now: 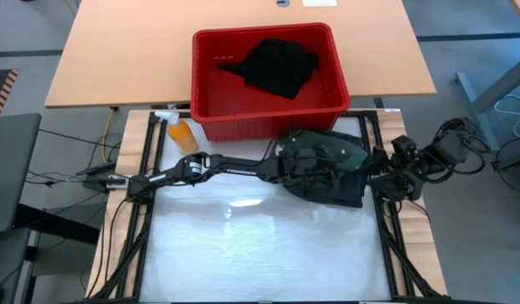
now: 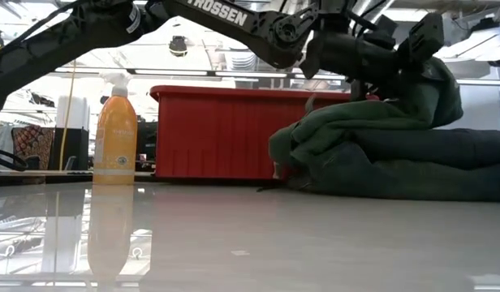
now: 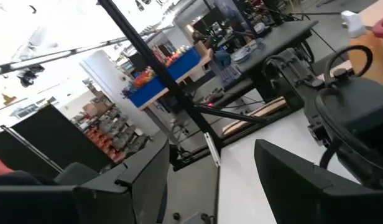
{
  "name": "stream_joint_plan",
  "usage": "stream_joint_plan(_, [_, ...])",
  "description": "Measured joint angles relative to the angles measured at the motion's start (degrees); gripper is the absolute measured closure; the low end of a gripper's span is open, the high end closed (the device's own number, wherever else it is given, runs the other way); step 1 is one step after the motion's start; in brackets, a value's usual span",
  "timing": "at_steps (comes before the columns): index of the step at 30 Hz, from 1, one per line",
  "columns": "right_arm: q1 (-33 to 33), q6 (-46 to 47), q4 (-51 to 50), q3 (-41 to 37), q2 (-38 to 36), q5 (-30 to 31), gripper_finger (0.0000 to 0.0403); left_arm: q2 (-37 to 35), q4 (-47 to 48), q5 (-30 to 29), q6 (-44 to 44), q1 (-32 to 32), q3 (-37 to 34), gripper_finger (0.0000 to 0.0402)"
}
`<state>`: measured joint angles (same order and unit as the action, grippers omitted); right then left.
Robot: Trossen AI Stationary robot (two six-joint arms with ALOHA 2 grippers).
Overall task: Fold laundry
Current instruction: Stack the green shirt on top of the black shorts on the table
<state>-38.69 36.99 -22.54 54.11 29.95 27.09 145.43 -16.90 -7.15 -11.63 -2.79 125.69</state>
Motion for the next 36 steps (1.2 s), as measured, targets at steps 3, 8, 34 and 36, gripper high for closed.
stream_joint_plan(3, [0.3,0.5,-0.6,0.0,0.1,0.0,0.0138,-0.3,0.2,4.6,0.0,-0.2,0.5,0.0264])
stream_joint_plan(8, [0.0,1.9,-1.3,0.0,0.0,0.0,0.0138,-0.6,10.1,5.0,3.5,0.3,3.8,0.0232])
stream_joint_plan(34, [9.2,19.8,-40.8,-4.4,7.5,-0.3,0.0178,-19.2,60.6,2.1,9.6,1.5,5.0,0.0209])
stream_joint_plan(36, [11.9,17.9,-40.1,-6.6,8.8,-3.8,0.0194,-19.2,58.5,0.6,9.6,1.4,2.1,0.0209])
